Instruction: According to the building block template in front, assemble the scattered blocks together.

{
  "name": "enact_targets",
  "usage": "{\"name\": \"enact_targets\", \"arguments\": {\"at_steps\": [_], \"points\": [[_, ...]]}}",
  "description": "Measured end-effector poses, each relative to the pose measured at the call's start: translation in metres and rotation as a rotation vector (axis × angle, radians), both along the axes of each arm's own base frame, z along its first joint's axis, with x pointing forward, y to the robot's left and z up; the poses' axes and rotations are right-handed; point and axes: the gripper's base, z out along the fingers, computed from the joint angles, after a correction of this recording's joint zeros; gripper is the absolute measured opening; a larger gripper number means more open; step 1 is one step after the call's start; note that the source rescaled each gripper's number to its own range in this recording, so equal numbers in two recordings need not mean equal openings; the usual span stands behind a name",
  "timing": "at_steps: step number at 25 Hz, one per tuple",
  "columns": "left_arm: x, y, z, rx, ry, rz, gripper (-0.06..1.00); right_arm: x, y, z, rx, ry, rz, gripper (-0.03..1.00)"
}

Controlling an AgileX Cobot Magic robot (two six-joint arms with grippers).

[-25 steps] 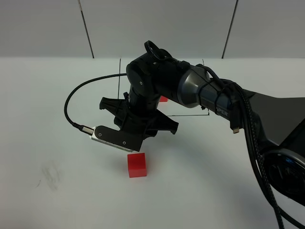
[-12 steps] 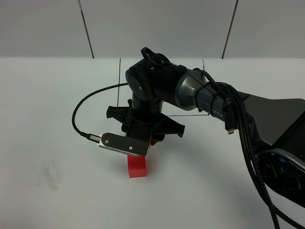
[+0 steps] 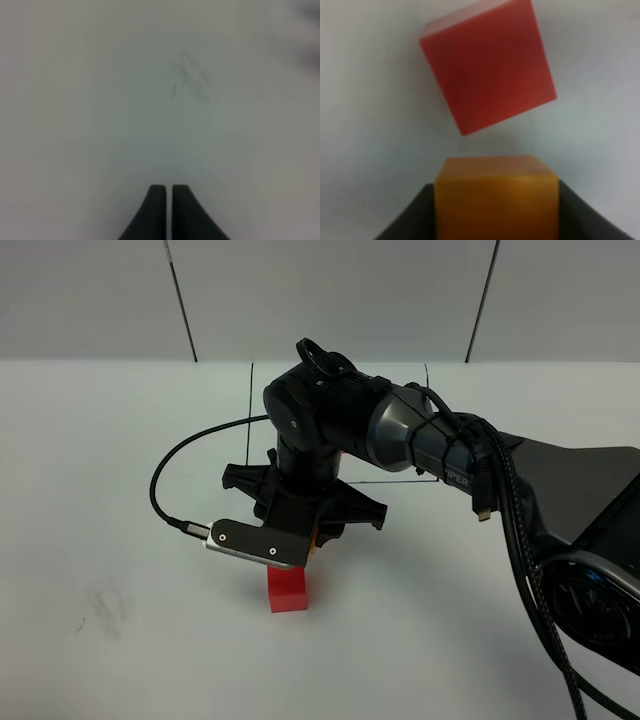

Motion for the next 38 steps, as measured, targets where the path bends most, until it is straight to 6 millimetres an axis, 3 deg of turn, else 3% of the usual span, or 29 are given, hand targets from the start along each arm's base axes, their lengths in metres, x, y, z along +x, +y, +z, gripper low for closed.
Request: {"name": "enact_targets", "arguments": {"at_steps": [23, 38], "points": [[0.000, 0.000, 0.000, 0.000, 0.000, 0.000, 0.00, -0.006, 0.007, -0.030, -0.052, 0.056, 0.019, 0.54], [0.000, 0.000, 0.000, 0.000, 0.000, 0.000, 0.00, -0.005, 0.007, -0.031, -0.055, 0.060, 0.019, 0.54]]}}
